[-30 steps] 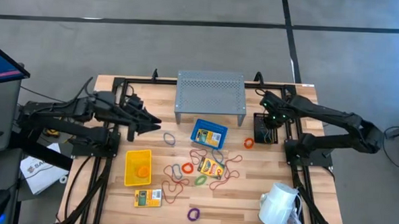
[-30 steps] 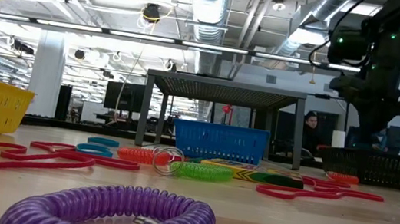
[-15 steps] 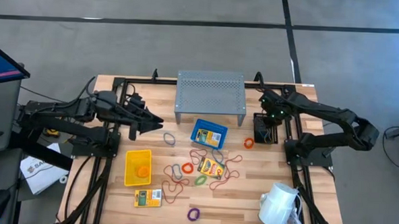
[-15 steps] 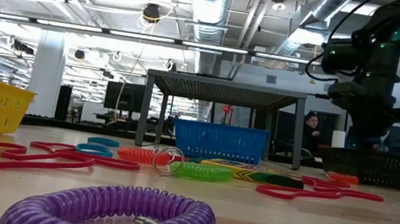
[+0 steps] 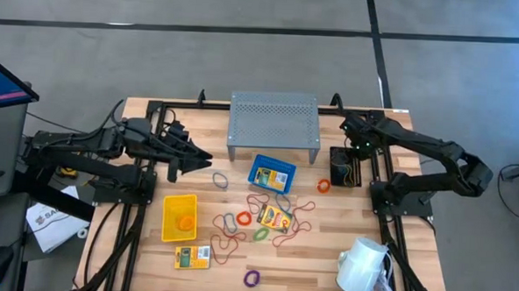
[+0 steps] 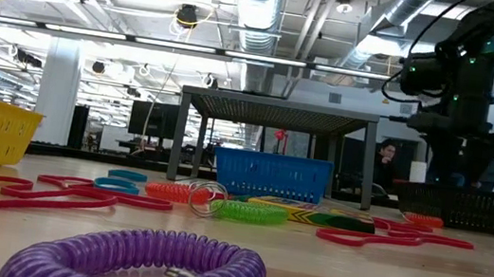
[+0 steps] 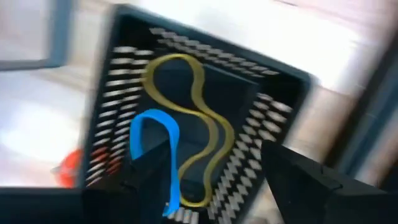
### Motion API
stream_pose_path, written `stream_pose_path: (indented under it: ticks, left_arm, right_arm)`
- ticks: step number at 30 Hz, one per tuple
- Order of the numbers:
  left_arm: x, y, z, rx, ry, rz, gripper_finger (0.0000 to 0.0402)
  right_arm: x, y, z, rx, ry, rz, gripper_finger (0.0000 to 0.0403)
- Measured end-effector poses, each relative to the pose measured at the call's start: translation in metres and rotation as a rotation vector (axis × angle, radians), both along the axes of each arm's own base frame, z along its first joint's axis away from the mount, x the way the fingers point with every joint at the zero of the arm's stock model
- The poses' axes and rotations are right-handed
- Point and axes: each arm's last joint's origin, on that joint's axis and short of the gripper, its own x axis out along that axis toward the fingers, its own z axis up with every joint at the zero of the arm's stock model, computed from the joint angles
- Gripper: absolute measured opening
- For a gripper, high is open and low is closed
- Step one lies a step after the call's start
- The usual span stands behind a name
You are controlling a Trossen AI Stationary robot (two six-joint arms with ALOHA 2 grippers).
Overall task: Pick & Place Office Desk Supplies
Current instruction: Put the blue rubber band into the black bin
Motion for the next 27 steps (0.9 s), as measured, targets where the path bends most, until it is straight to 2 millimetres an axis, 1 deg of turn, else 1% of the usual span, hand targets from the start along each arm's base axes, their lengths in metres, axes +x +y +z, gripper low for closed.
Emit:
stream_pose_path:
  ticks: [2, 4, 5, 8, 9, 12, 15, 19, 21, 24, 27]
  left_arm:
    - [0.0, 0.0, 0.0, 0.0, 0.0, 0.0, 0.0158]
    - [0.0, 0.0, 0.0, 0.0, 0.0, 0.0, 0.0158]
    - [0.0, 0.0, 0.0, 0.0, 0.0, 0.0, 0.0158]
    - [0.0, 0.0, 0.0, 0.0, 0.0, 0.0, 0.0158]
    - [0.0, 0.0, 0.0, 0.0, 0.0, 0.0, 0.0158]
    - [0.0, 0.0, 0.0, 0.0, 0.0, 0.0, 0.0158]
    - [0.0, 0.0, 0.0, 0.0, 0.0, -0.001, 0.0158]
    - [0.0, 0.0, 0.0, 0.0, 0.0, -0.001, 0.0158]
    - [0.0, 0.0, 0.0, 0.0, 0.0, -0.001, 0.0158]
    - [0.0, 0.0, 0.0, 0.0, 0.0, 0.0, 0.0158]
    - [0.0, 0.0, 0.0, -0.001, 0.0, -0.001, 0.0158]
  right_arm:
    - [0.001, 0.0, 0.0, 0.021, -0.027, 0.002, 0.0226]
    - [0.005, 0.001, 0.0, 0.064, -0.1, 0.042, 0.0217]
    - [0.005, 0.002, 0.001, 0.074, -0.101, 0.048, 0.0212]
    - [-0.001, 0.004, -0.001, 0.052, 0.015, 0.014, 0.0194]
    - [-0.001, 0.003, -0.001, 0.049, 0.017, 0.018, 0.0187]
    - [0.001, 0.006, -0.001, 0.079, -0.011, 0.05, 0.017]
    - [0.001, 0.005, -0.001, 0.083, -0.021, 0.045, 0.0155]
    - [0.005, 0.008, -0.001, 0.149, -0.098, 0.083, 0.0142]
    - [0.004, 0.007, -0.001, 0.147, -0.092, 0.079, 0.0137]
    - [0.001, 0.009, -0.001, 0.134, -0.027, 0.058, 0.0131]
    - [0.004, 0.011, -0.001, 0.174, -0.078, 0.096, 0.0127]
